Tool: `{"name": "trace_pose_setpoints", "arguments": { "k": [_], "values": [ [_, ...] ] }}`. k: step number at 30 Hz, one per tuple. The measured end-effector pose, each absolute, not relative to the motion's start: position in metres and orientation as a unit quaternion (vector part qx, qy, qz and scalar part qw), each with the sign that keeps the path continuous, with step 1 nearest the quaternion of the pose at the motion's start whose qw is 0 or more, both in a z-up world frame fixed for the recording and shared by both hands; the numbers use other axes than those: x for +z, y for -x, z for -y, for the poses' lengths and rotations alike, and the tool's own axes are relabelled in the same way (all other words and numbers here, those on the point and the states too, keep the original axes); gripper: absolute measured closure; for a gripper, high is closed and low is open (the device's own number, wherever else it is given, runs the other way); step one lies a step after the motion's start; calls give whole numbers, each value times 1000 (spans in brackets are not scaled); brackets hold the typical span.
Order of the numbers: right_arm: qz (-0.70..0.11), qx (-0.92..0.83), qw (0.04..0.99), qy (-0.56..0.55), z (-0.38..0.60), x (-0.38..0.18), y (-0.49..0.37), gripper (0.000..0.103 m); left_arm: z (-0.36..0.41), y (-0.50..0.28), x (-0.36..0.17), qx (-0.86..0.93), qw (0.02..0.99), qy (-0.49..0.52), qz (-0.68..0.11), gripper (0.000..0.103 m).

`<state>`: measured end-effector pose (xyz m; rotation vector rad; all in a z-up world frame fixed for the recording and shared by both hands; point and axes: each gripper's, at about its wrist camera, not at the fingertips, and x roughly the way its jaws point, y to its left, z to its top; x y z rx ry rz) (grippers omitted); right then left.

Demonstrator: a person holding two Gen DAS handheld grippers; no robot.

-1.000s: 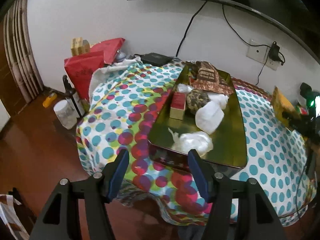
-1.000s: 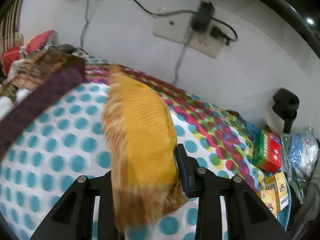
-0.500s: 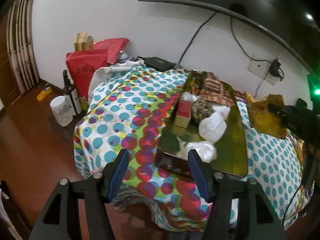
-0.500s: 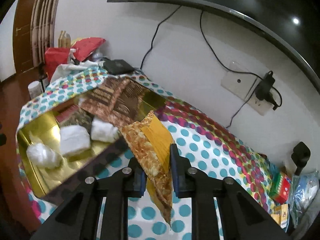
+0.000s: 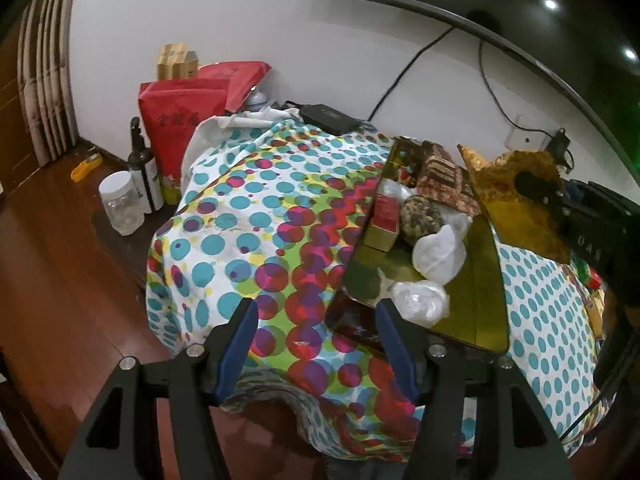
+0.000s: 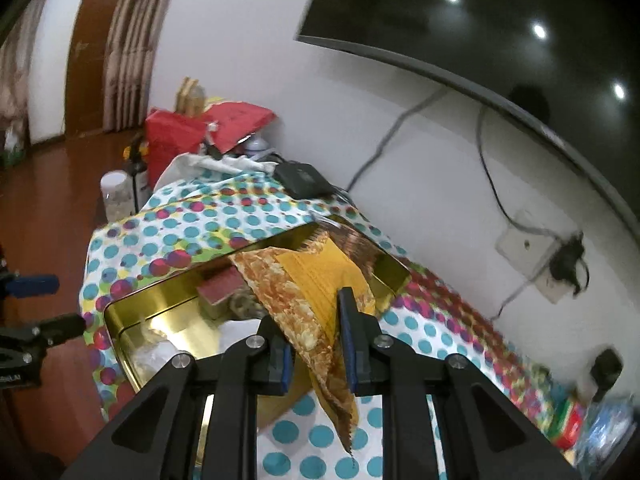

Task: Organize objects
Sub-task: 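Carry the yellow snack bag into the gold tray and open the right gripper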

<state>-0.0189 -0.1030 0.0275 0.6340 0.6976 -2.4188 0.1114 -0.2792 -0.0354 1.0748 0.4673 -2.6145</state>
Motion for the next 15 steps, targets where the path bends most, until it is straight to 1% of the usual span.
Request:
{"name": "trace_pose_setpoints", "arguments": {
  "k": [5,10,14,15],
  "values": [
    [-286,-884,287,-232,124,16,6,88,286,-113,-36,-902,136,-371,-176,40],
    [-292,-875,302,-241,138,4,-5,88,288,-114,-37,-899,142,-372,-180,40],
    [-274,-866,325,-264,142,-2,-8,80,289,-114,-39,-898,145,-375,-181,40],
    [-266,-864,331,-270,141,-3,-9,76,290,-113,-40,-897,144,-376,-184,40]
  ]
}}
